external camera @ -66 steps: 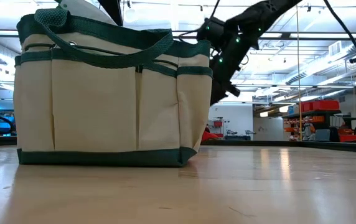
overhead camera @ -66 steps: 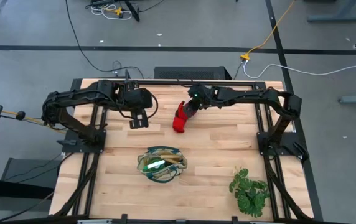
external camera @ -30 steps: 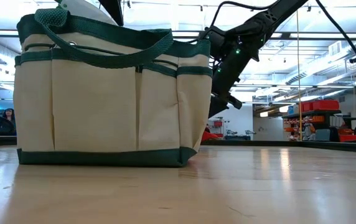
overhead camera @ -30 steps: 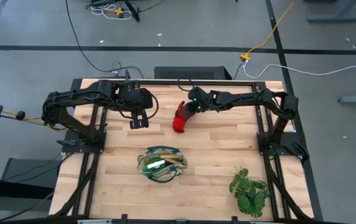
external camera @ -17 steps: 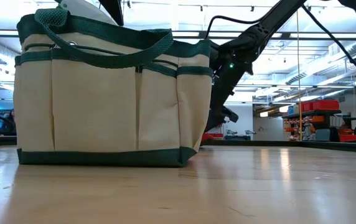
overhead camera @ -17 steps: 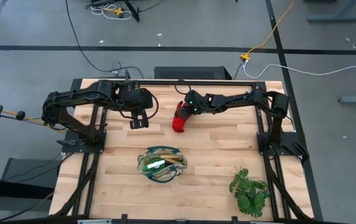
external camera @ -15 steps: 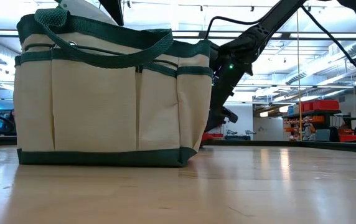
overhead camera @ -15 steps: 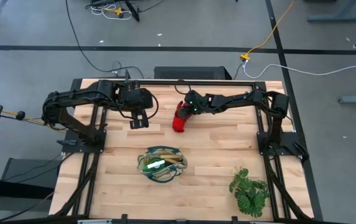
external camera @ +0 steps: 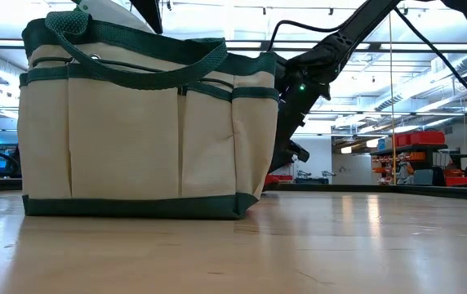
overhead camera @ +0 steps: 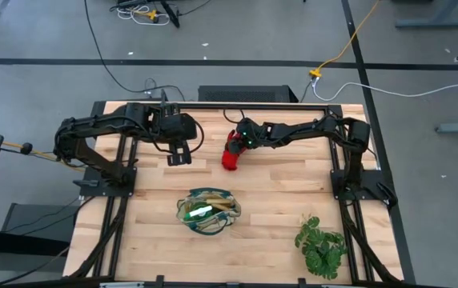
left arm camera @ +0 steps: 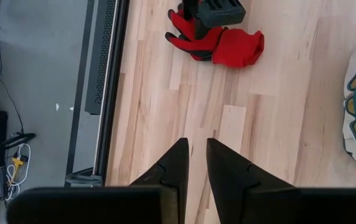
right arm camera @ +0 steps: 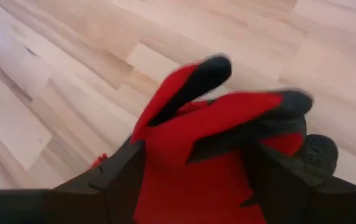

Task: Pick & Place Garden tools in Gardening bag
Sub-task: Put the gloves into the gardening bag

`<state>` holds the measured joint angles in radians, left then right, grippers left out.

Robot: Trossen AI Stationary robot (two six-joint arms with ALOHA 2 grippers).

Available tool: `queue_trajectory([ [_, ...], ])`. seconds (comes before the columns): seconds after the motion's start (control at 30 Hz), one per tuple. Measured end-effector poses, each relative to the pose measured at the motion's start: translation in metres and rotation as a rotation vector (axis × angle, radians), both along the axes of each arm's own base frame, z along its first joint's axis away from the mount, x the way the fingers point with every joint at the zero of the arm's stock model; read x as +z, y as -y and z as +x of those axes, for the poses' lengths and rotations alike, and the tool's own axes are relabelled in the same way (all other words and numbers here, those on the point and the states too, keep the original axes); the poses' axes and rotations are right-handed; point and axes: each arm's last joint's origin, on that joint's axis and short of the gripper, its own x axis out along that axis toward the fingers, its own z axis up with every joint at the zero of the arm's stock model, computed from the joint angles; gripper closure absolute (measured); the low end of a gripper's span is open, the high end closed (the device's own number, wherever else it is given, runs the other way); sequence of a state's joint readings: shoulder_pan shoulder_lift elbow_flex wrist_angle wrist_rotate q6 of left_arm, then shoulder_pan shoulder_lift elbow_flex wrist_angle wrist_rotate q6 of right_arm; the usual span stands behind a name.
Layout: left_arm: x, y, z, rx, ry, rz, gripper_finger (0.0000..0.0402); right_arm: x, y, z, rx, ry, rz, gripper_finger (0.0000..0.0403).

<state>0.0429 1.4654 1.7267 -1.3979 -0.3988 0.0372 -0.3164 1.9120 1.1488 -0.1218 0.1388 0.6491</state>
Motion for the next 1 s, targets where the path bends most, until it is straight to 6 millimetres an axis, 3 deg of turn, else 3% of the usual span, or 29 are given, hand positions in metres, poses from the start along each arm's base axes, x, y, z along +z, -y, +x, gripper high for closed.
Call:
queue_trajectory([
  [0.7, 0.0, 0.0, 0.001, -0.001, 0.006, -0.003, 0.0339, -0.03, 0.0, 0.008, 0.015, -0.036, 0.002, 0.0136],
  [0.83, 0.0, 0.0, 0.001, -0.001, 0.007, -0.003, 0.0339, -0.03, 0.0, 0.008, 0.017, -0.036, 0.003, 0.0159],
  [1.0, 0.0, 0.0, 0.001, -0.001, 0.007, -0.003, 0.0339, -0.03, 0.0, 0.008, 0.029, -0.045, -0.002, 0.0219],
])
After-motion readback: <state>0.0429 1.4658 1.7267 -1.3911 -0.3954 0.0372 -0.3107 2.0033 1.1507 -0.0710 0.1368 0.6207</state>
